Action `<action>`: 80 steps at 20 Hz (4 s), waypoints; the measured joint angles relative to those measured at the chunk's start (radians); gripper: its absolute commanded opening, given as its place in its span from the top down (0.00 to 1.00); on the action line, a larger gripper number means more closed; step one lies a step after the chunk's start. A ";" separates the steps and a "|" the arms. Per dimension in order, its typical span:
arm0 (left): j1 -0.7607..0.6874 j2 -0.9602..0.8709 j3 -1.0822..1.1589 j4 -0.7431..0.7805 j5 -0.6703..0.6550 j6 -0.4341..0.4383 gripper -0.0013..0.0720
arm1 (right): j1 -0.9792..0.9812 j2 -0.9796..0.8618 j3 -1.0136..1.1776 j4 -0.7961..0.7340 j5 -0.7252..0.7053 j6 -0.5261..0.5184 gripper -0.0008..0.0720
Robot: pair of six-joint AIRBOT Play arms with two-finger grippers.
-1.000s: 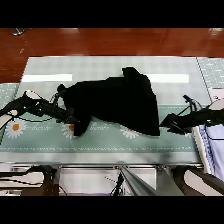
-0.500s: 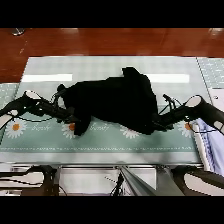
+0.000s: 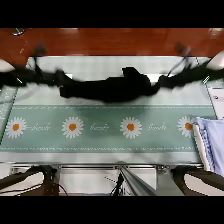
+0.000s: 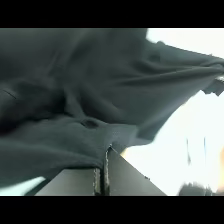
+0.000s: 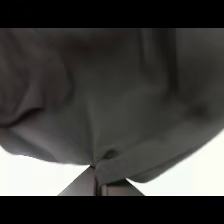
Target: Fold the shirts.
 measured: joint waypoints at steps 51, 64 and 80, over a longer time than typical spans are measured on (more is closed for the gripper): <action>0.123 -0.137 0.002 0.334 0.022 -0.228 0.02 | -0.195 -0.475 0.367 0.186 -0.188 0.027 0.14; 0.503 0.129 -0.697 0.325 -0.122 -0.106 0.02 | -0.578 -0.068 -0.309 -0.073 0.041 -0.037 0.14; 0.348 0.106 -0.853 0.182 0.039 0.012 0.14 | -0.592 0.031 -0.572 0.044 0.032 -0.141 0.14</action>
